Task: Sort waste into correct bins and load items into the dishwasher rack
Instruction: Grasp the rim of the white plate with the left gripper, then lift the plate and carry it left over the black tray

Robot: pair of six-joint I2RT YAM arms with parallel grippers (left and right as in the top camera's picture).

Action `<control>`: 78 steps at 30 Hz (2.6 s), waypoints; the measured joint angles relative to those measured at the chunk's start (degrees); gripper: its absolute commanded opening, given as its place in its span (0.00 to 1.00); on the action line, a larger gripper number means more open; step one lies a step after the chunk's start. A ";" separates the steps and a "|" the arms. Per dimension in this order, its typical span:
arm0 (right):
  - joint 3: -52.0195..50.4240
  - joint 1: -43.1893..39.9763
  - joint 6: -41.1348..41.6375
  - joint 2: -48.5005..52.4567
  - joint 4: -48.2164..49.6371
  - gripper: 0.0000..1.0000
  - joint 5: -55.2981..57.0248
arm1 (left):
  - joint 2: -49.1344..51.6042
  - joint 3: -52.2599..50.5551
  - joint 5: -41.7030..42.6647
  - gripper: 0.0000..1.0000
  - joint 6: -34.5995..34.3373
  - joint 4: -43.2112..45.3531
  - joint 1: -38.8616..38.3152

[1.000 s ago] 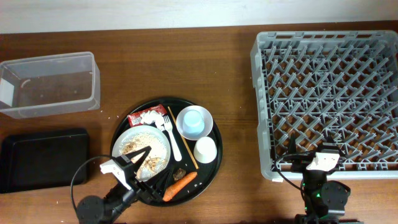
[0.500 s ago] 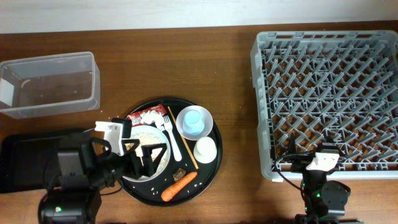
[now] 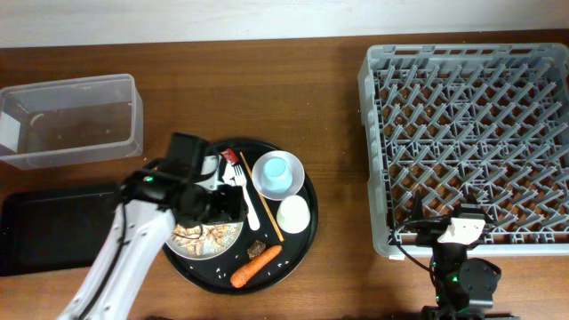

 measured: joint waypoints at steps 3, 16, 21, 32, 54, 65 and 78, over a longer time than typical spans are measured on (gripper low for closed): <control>0.00 0.00 0.02 0.00 0.00 0.99 0.00 | 5.09 0.00 -8.79 0.79 -4.31 0.26 -6.95; 0.00 0.00 0.00 0.00 0.00 0.99 0.00 | 20.31 0.00 -21.75 0.57 -12.39 8.28 -11.69; 0.00 0.00 0.02 0.00 0.00 0.99 0.00 | 20.41 0.00 -22.77 0.57 -12.44 8.92 -13.53; 0.00 0.00 0.02 0.00 0.00 0.99 0.00 | 21.68 -2.10 -24.63 0.57 -12.72 9.11 -15.32; 0.00 0.00 0.02 0.00 0.00 0.99 0.00 | 21.68 -3.85 -24.39 0.32 -13.49 9.75 -17.09; 0.00 0.00 0.00 0.00 0.00 0.99 0.00 | 21.73 -3.98 -23.89 0.04 -13.46 10.03 -17.38; 0.00 0.00 0.00 0.00 0.00 0.99 0.00 | 22.10 0.61 -25.49 0.01 -13.35 3.28 -17.42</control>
